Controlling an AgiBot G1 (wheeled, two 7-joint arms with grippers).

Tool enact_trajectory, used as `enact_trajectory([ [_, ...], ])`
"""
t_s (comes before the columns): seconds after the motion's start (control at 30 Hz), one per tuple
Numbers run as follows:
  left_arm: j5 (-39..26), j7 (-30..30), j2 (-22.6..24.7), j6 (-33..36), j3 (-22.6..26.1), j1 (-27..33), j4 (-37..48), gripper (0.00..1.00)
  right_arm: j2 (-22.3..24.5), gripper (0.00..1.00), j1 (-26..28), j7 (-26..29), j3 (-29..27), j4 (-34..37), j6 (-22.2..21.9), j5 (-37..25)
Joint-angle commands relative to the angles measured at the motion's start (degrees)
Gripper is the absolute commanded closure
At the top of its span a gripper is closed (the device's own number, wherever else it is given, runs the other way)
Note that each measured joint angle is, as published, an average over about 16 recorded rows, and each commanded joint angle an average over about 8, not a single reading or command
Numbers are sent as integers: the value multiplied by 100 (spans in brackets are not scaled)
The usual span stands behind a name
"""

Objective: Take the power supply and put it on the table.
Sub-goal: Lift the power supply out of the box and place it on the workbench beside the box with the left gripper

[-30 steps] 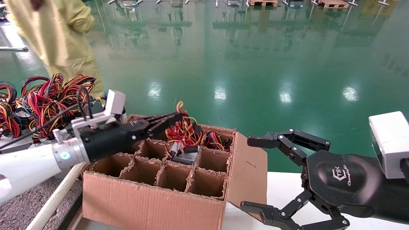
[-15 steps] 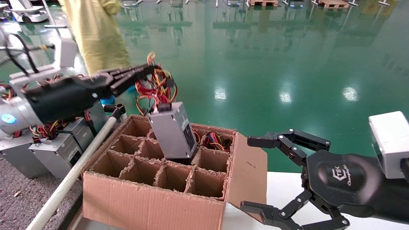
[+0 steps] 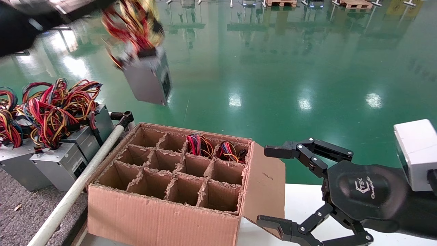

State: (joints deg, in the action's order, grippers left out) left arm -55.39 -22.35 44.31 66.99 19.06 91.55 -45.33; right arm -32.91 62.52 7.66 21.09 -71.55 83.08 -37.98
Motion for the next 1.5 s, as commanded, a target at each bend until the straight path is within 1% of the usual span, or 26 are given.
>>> enact_trajectory([
  [0.03, -45, -323, -181, -155, -7, 96, -296, 100, 0, 0, 0, 0, 0, 0, 0, 0],
  [0.13, -109, -548, -512, -342, -81, 185, -560, 100, 0, 0, 0, 0, 0, 0, 0, 0],
  [0.27, -159, -684, -891, -515, -198, 273, -715, 100, 0, 0, 0, 0, 0, 0, 0, 0],
  [0.43, -178, -759, -1373, -478, -324, 388, -670, 100, 0, 0, 0, 0, 0, 0, 0, 0],
  [0.57, -236, -743, -1844, -267, -392, 506, -457, 100, 0, 0, 0, 0, 0, 0, 0, 0],
  [0.73, -384, -594, -2396, 27, -447, 749, 15, 100, 0, 0, 0, 0, 0, 0, 0, 0],
  [1.1, -768, -186, -3319, 921, -407, 1276, 1036, 100, 0, 0, 0, 0, 1, 0, 0, 0],
  [1.3, -783, -91, -3701, 1384, -415, 1339, 1381, 100, 1, 0, 0, -1, 0, 1, -1, 1],
  [1.43, -761, -52, -3823, 1553, -434, 1354, 1461, 99, 1, 0, -1, -1, 0, 2, -1, 2],
  [1.5, -749, -61, -3801, 1541, -437, 1348, 1450, 99, 1, 0, -1, -1, 0, 2, -2, 2],
])
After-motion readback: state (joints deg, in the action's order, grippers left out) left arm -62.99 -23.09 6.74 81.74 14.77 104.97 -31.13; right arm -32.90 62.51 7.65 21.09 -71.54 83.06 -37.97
